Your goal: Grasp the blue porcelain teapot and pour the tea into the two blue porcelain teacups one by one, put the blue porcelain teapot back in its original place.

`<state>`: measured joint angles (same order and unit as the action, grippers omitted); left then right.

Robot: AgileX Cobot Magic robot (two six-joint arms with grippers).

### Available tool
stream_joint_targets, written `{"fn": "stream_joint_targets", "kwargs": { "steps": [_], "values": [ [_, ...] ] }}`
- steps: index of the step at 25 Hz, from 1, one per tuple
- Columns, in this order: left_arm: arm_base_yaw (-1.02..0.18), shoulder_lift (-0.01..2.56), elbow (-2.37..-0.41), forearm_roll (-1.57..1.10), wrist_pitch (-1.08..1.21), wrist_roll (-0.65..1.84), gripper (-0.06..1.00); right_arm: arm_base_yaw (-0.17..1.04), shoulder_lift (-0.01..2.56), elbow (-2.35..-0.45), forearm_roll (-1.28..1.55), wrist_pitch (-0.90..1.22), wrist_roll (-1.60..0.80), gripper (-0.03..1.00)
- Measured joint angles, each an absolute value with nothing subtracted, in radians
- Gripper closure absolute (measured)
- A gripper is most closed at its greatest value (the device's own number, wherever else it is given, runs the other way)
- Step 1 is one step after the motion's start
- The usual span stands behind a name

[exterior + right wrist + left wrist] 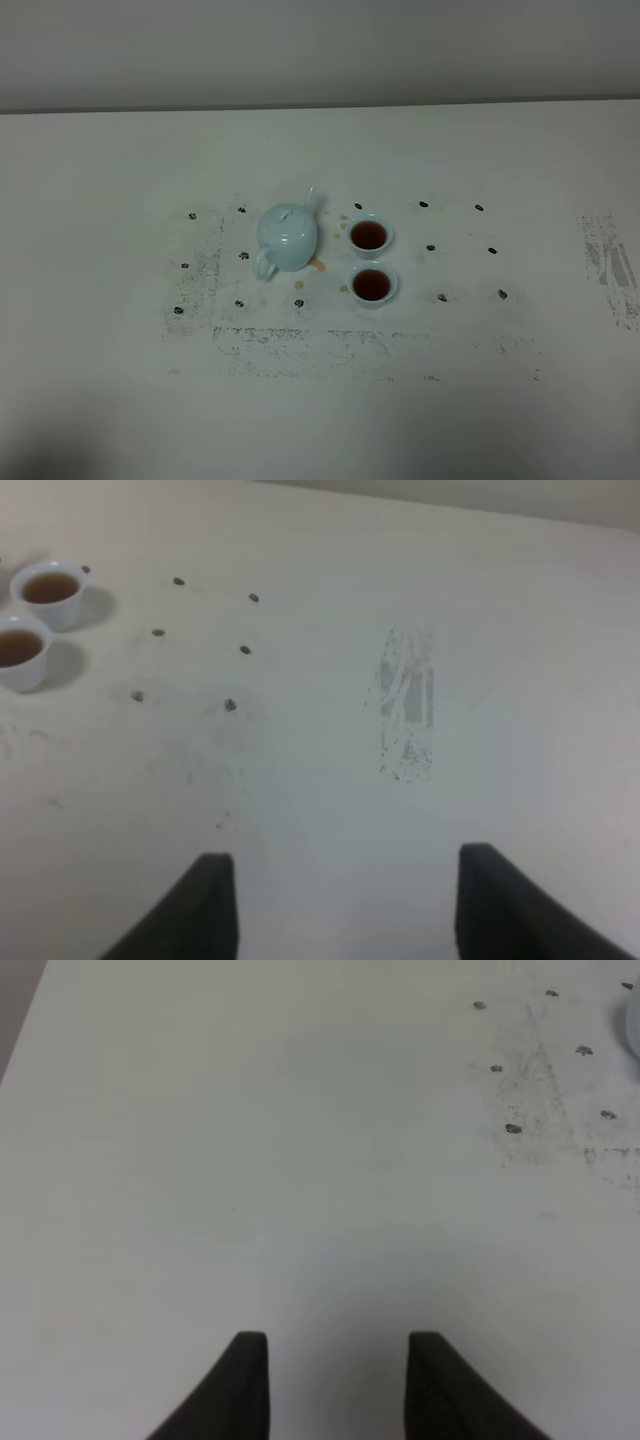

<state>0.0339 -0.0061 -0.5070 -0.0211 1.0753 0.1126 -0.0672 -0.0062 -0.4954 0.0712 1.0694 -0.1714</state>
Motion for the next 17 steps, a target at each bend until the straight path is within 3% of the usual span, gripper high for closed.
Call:
{"fn": "stream_joint_targets", "kwargs": {
  "steps": [17],
  "values": [
    [0.034,-0.006,-0.507,-0.021,1.075,0.113,0.63,-0.067,-0.006,-0.495,0.071,1.069,-0.171,0.46]
  ]
}}
